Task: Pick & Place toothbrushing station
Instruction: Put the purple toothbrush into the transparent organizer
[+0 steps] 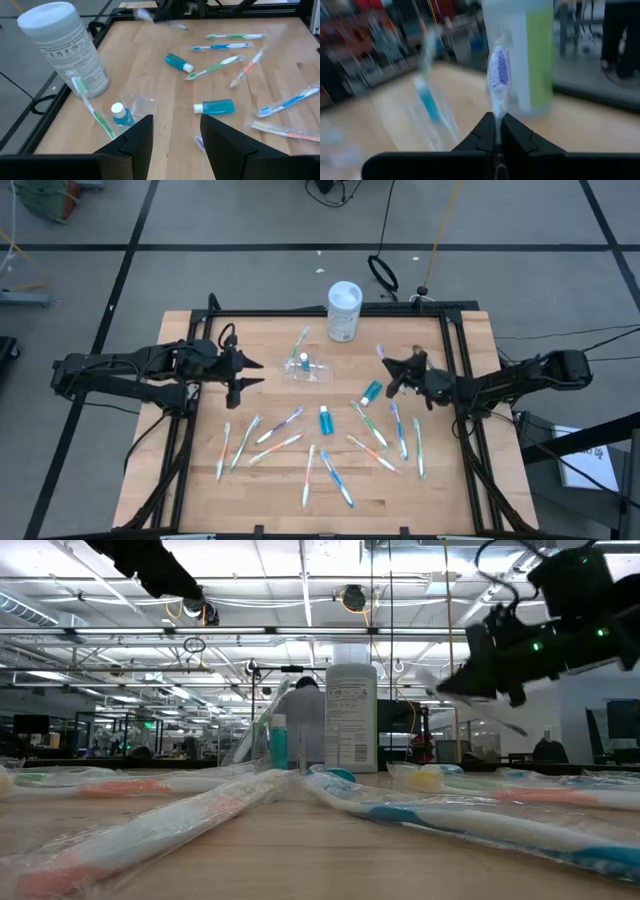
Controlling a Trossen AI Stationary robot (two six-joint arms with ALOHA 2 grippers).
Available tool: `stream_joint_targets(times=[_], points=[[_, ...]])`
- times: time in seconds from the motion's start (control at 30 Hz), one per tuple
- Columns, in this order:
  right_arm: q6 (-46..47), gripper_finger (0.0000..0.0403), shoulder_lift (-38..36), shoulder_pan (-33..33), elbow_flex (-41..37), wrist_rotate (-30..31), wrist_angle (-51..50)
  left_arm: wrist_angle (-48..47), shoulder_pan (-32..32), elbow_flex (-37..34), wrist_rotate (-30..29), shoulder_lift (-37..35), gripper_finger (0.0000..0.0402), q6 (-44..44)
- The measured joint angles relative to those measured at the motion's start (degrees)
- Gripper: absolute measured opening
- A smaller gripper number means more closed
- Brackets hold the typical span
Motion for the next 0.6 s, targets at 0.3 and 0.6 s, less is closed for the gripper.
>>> stream_joint_targets(times=[0.3, 0.6], points=[[-8.59, 0.0006, 6.88, 2.25, 1.8, -5.14, 24.78, 3.74, 0.0, 0.0, -0.07, 0.0, 0.017, 3.61], [-27.39, 0.001, 23.11, 2.25, 19.62, -32.27, 27.6, 6.87, 0.0, 0.0, -0.09, 0.0, 0.017, 5.21]])
